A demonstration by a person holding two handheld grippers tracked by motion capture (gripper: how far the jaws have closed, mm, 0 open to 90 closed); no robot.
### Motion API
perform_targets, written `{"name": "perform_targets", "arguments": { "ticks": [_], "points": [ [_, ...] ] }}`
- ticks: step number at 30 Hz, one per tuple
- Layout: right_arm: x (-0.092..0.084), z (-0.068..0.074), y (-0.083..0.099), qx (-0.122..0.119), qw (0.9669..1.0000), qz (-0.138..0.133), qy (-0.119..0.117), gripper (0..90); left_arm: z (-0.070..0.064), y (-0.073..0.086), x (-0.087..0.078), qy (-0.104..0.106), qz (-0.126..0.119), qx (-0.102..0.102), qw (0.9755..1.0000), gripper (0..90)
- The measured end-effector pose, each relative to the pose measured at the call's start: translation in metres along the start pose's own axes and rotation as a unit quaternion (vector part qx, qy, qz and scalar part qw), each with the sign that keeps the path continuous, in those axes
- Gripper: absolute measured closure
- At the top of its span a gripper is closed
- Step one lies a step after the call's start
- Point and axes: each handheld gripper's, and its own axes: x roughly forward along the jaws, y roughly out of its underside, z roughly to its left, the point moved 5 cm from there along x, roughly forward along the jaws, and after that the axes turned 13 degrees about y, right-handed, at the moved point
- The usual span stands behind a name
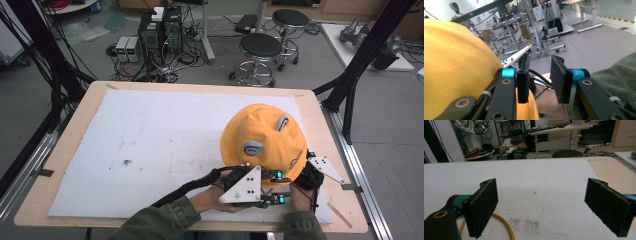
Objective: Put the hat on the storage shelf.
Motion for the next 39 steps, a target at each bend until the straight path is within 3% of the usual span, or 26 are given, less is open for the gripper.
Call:
{"name": "perform_targets", "arguments": {
  "ticks": [4, 10, 14, 20, 24, 25, 26, 32, 36, 38, 39],
  "points": [
    [0.0, 0.0, 0.0, 0.001, 1.0, -0.002, 0.001, 10.6, -0.005, -0.007, -0.004, -0.006, -0.012, 0.009, 0.9999, 61.6],
    [0.0, 0.0, 0.0, 0.001, 1.0, -0.002, 0.001, 10.6, -0.008, -0.019, -0.015, -0.006, -0.048, -0.01, 0.9988, 47.9],
    [0.0, 0.0, 0.0, 0.001, 1.0, -0.002, 0.001, 10.6, -0.007, -0.03, -0.03, -0.006, -0.086, -0.029, 0.9958, 39.1],
    [0.0, 0.0, 0.0, 0.0, 1.0, -0.001, 0.001, 10.6, -0.002, -0.037, -0.049, -0.015, -0.113, -0.047, 0.9923, 31.8],
    [0.0, 0.0, 0.0, 0.0, 1.0, -0.001, 0.002, 10.6, 0.004, -0.04, -0.066, -0.032, -0.142, -0.066, 0.9872, 30.5],
    [0.0, 0.0, 0.0, 0.001, 1.0, -0.001, 0.002, 10.6, 0.007, -0.042, -0.076, -0.045, -0.158, -0.076, 0.9835, 30.3],
    [0.0, 0.0, 0.0, 0.001, 1.0, -0.001, 0.002, 10.6, 0.007, -0.042, -0.076, -0.045, -0.158, -0.076, 0.9835, 30.3],
    [0.0, 0.0, 0.0, 0.0, 1.0, -0.001, 0.001, 10.6, 0.015, -0.042, -0.106, -0.11, -0.186, -0.081, 0.973, 30.4],
    [0.0, 0.0, 0.0, -0.002, 1.0, 0.0, 0.002, 10.6, 0.018, -0.045, -0.129, -0.152, -0.198, -0.075, 0.9655, 29.4],
    [0.0, 0.0, 0.0, -0.002, 1.0, 0.0, 0.002, 10.6, 0.02, -0.047, -0.141, -0.172, -0.197, -0.069, 0.9628, 29.3],
    [0.0, 0.0, 0.0, -0.001, 1.0, 0.0, 0.002, 10.6, 0.022, -0.049, -0.154, -0.19, -0.199, -0.066, 0.959, 29.3]
  ]
}}
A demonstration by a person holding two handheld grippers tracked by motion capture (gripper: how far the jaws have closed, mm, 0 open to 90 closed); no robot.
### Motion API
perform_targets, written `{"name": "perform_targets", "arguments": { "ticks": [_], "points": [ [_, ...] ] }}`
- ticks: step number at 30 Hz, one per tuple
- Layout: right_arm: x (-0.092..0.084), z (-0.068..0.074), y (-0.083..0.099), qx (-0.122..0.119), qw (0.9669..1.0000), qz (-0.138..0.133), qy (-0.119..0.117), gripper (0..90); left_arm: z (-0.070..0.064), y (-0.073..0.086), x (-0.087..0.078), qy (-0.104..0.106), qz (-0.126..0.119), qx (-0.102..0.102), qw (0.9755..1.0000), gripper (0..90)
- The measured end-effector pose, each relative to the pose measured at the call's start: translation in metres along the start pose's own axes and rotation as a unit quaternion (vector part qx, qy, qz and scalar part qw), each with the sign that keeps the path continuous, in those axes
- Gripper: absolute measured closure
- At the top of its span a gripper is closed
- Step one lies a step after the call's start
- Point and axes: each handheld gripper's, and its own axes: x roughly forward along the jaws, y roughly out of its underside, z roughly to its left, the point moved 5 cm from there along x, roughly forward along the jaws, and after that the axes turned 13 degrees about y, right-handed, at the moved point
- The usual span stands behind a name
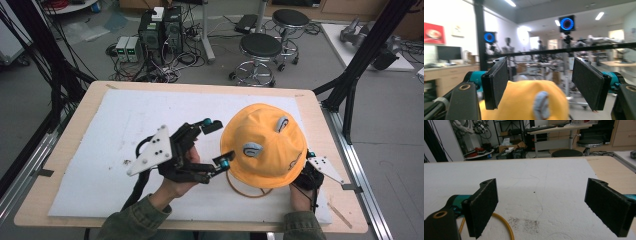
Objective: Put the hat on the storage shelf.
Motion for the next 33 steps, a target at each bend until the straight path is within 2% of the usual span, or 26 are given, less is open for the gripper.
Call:
{"name": "perform_targets", "arguments": {
  "ticks": [1, 5, 6, 7, 10, 12, 13, 14, 15, 16, 18, 20, 21, 22, 26, 27, 29, 30, 31, 33],
  "points": [
    [0.0, 0.0, 0.0, 0.0, 1.0, 0.0, 0.0, 10.6, 0.0, 0.0, 0.0, 0.0, 0.0, 0.0, 1.0, 29.3],
    [0.0, 0.0, 0.001, -0.001, 1.0, 0.001, 0.001, 10.6, 0.009, -0.012, -0.021, -0.041, -0.01, 0.01, 0.999, 29.3],
    [0.001, 0.0, 0.001, -0.002, 1.0, 0.001, 0.002, 10.6, 0.013, -0.014, -0.03, -0.063, -0.01, 0.016, 0.9979, 29.4],
    [0.001, 0.0, 0.001, -0.002, 1.0, 0.001, 0.002, 10.6, 0.013, -0.014, -0.03, -0.063, -0.01, 0.016, 0.9979, 29.4],
    [0.0, -0.001, 0.001, 0.0, 1.0, 0.002, 0.004, 10.6, 0.019, -0.014, -0.045, -0.089, -0.003, 0.022, 0.9958, 29.4],
    [0.0, -0.001, 0.001, 0.0, 1.0, 0.002, 0.004, 10.6, 0.024, -0.015, -0.061, -0.115, -0.002, 0.024, 0.9931, 29.3],
    [0.0, -0.001, 0.001, 0.0, 1.0, 0.002, 0.004, 10.6, 0.024, -0.015, -0.061, -0.115, -0.002, 0.024, 0.9931, 29.3],
    [0.001, -0.001, 0.001, 0.001, 1.0, 0.003, 0.005, 10.6, 0.027, -0.015, -0.071, -0.13, -0.002, 0.024, 0.9912, 29.3],
    [0.001, -0.001, 0.001, 0.001, 1.0, 0.003, 0.005, 10.6, 0.027, -0.015, -0.071, -0.13, -0.002, 0.024, 0.9912, 29.3],
    [0.001, -0.001, 0.001, 0.0, 1.0, 0.003, 0.005, 10.6, 0.03, -0.015, -0.082, -0.137, -0.003, 0.021, 0.9903, 29.3],
    [0.001, -0.001, 0.001, 0.001, 1.0, 0.003, 0.006, 10.6, 0.031, -0.015, -0.086, -0.141, -0.003, 0.02, 0.9899, 29.3],
    [0.001, -0.001, 0.001, 0.002, 1.0, 0.003, 0.006, 10.6, 0.032, -0.014, -0.095, -0.153, -0.001, 0.025, 0.9879, 29.3],
    [0.001, -0.001, 0.001, 0.001, 1.0, 0.004, 0.007, 10.6, 0.034, -0.013, -0.104, -0.166, 0.003, 0.026, 0.9858, 29.3],
    [0.001, -0.001, 0.001, 0.001, 1.0, 0.004, 0.007, 10.6, 0.034, -0.013, -0.104, -0.166, 0.003, 0.026, 0.9858, 29.3],
    [0.001, -0.001, 0.001, 0.002, 1.0, 0.005, 0.008, 10.6, 0.037, -0.009, -0.12, -0.192, 0.008, 0.025, 0.9811, 28.9],
    [0.001, -0.001, 0.001, 0.003, 0.9999, 0.005, 0.008, 10.6, 0.04, -0.007, -0.128, -0.204, 0.012, 0.027, 0.9785, 28.8],
    [0.001, -0.001, 0.001, 0.002, 1.0, 0.005, 0.008, 10.6, 0.041, -0.006, -0.132, -0.208, 0.012, 0.028, 0.9777, 28.7],
    [0.001, -0.001, 0.001, 0.004, 0.9999, 0.005, 0.008, 10.6, 0.044, -0.003, -0.14, -0.218, 0.021, 0.03, 0.9752, 28.5],
    [0.001, -0.002, 0.001, 0.003, 0.9999, 0.006, 0.008, 10.6, 0.044, -0.003, -0.14, -0.218, 0.021, 0.03, 0.9752, 28.3],
    [0.001, -0.002, 0.001, 0.004, 0.9999, 0.006, 0.009, 10.6, 0.048, 0.0, -0.147, -0.231, 0.03, 0.028, 0.9721, 27.9]
  ]
}}
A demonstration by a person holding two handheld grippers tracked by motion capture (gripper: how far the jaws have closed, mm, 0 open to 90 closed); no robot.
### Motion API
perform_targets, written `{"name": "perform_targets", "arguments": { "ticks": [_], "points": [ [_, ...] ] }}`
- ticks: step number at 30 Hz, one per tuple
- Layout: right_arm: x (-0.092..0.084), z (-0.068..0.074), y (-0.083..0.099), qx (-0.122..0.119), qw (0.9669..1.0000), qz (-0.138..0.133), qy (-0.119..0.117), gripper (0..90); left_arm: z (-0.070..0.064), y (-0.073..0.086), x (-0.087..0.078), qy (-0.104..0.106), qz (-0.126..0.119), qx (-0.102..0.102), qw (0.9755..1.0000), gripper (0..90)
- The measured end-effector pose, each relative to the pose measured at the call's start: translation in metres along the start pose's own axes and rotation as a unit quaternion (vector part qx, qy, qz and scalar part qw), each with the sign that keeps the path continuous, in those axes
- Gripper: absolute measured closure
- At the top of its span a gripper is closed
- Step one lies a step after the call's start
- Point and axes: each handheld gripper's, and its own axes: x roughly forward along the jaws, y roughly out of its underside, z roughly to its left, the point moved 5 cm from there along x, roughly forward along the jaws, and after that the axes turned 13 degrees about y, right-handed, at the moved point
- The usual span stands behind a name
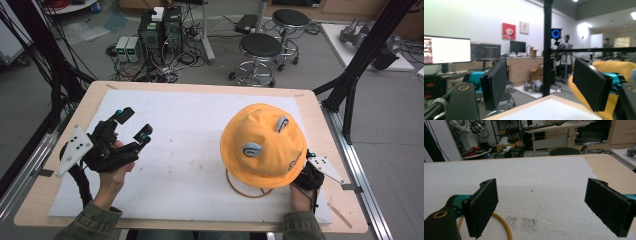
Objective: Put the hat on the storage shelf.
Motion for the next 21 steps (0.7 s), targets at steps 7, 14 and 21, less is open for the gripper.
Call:
{"name": "perform_targets", "arguments": {
  "ticks": [7, 14, 21],
  "points": [
    [-0.001, 0.0, 0.0, 0.002, 1.0, -0.002, 0.003, 10.6, 0.021, 0.014, -0.018, -0.046, 0.022, -0.005, 0.9987, 26.6],
    [-0.005, -0.003, -0.002, 0.002, 0.9999, -0.005, 0.012, 10.6, 0.039, 0.026, -0.04, -0.089, 0.048, -0.006, 0.9949, 25.3],
    [-0.009, -0.004, -0.003, 0.0, 0.9997, -0.009, 0.023, 10.6, 0.052, 0.039, -0.066, -0.137, 0.075, -0.002, 0.9877, 23.9]
  ]
}}
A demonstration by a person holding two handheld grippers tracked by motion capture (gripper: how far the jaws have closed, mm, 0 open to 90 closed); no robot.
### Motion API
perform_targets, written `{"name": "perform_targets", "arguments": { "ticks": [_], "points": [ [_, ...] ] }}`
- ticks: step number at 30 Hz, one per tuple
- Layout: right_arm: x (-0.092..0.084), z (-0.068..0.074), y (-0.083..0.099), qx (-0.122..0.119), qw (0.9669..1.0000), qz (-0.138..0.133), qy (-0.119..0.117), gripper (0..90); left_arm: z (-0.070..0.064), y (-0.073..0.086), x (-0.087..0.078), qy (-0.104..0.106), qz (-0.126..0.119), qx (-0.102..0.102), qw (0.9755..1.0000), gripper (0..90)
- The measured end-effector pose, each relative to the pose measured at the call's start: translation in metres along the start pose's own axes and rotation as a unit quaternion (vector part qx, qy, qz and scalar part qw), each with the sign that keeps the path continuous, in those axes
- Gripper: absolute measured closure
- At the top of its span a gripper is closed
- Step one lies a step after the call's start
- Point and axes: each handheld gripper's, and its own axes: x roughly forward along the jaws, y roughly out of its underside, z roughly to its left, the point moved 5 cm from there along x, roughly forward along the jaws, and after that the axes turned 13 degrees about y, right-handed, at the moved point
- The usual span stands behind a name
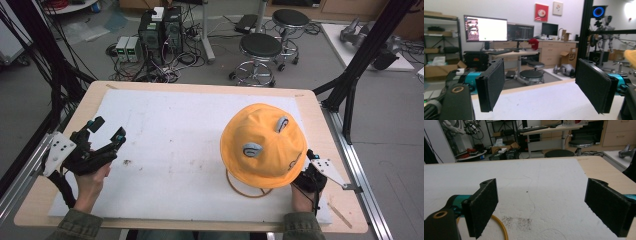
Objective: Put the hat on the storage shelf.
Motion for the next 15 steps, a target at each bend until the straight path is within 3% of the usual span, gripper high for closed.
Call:
{"name": "perform_targets", "arguments": {
  "ticks": [9, 10, 13, 14, 15],
  "points": [
    [-0.007, -0.004, -0.002, -0.001, 0.9999, -0.008, 0.014, 10.6, 0.013, 0.015, -0.018, -0.051, 0.025, 0.004, 0.9984, 23.0],
    [-0.008, -0.003, -0.002, 0.001, 0.9999, -0.009, 0.014, 10.5, 0.015, 0.018, -0.021, -0.067, 0.032, 0.008, 0.9972, 23.0],
    [-0.008, -0.003, -0.002, -0.006, 0.9998, -0.009, 0.018, 10.6, 0.018, 0.021, -0.025, -0.082, 0.038, 0.01, 0.9959, 23.0],
    [-0.009, -0.003, -0.002, -0.006, 0.9998, -0.01, 0.017, 10.5, 0.023, 0.025, -0.032, -0.101, 0.051, 0.014, 0.9934, 23.0],
    [-0.009, -0.003, -0.002, -0.007, 0.9998, -0.011, 0.018, 10.6, 0.023, 0.025, -0.032, -0.101, 0.051, 0.014, 0.9934, 23.0]
  ]
}}
